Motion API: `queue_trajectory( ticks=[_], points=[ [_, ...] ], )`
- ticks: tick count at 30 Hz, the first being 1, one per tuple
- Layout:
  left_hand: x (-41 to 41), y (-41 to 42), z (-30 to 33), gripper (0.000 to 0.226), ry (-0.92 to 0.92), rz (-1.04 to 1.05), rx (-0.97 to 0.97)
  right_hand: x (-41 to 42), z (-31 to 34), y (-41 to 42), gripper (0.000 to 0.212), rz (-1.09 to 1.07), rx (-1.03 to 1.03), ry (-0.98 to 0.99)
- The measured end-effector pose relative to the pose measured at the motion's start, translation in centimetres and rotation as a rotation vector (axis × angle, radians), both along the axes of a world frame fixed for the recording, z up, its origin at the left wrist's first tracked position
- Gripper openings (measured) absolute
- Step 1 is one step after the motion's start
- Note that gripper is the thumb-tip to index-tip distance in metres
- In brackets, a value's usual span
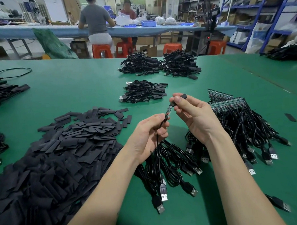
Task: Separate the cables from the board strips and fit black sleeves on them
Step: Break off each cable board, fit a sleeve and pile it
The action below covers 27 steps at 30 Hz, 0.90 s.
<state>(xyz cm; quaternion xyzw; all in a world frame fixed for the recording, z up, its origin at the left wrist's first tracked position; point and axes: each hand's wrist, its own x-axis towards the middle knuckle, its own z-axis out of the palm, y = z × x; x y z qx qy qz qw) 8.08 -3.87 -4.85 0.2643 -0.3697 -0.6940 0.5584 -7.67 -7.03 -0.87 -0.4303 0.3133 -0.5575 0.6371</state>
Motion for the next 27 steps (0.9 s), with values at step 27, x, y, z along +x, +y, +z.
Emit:
queue_trajectory(
  ticks=[27],
  points=[
    [5.3,-0.2,2.0,0.010,-0.456,-0.283,-0.213,-1.4,0.5,0.7,0.024,0.389,-0.044,0.180]
  ],
)
